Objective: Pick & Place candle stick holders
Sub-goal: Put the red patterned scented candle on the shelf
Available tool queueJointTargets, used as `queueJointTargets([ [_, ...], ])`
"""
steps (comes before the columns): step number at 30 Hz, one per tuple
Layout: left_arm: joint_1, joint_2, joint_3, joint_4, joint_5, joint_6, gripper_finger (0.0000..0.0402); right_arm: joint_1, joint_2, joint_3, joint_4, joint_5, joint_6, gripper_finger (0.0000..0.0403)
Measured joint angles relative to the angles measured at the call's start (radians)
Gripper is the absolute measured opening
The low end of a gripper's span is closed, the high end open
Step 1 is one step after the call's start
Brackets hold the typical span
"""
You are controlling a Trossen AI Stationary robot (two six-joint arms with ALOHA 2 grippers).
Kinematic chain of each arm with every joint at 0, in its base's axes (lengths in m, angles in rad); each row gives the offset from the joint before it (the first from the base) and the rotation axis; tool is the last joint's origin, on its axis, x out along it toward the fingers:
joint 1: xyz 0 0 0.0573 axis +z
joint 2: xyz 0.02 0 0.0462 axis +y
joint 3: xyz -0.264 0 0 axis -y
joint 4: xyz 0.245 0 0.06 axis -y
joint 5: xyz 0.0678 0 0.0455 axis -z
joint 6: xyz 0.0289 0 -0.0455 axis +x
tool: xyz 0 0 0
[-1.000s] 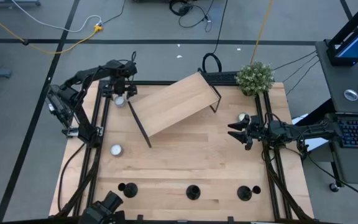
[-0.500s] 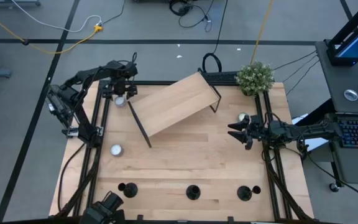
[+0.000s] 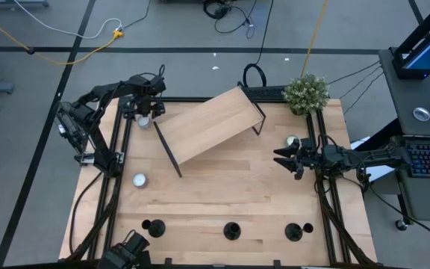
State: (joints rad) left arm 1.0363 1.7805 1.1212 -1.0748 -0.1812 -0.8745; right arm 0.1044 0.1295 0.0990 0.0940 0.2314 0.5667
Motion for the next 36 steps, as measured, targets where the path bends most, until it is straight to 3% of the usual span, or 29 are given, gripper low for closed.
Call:
queueJointTargets([
  [12, -0.007, 0.0, -0.02, 0.037, -0.01, -0.012, 0.0367, 0.0, 0.0, 0.0, 0.0, 0.0, 0.058, 0.0212],
  [20, -0.003, 0.0, -0.023, 0.06, 0.055, 0.011, 0.0367, 0.0, 0.0, 0.0, 0.0, 0.0, 0.058, 0.0212],
  [36, -0.003, 0.0, -0.024, 0.068, 0.076, 0.019, 0.0367, 0.0, 0.0, 0.0, 0.0, 0.0, 0.058, 0.0212],
])
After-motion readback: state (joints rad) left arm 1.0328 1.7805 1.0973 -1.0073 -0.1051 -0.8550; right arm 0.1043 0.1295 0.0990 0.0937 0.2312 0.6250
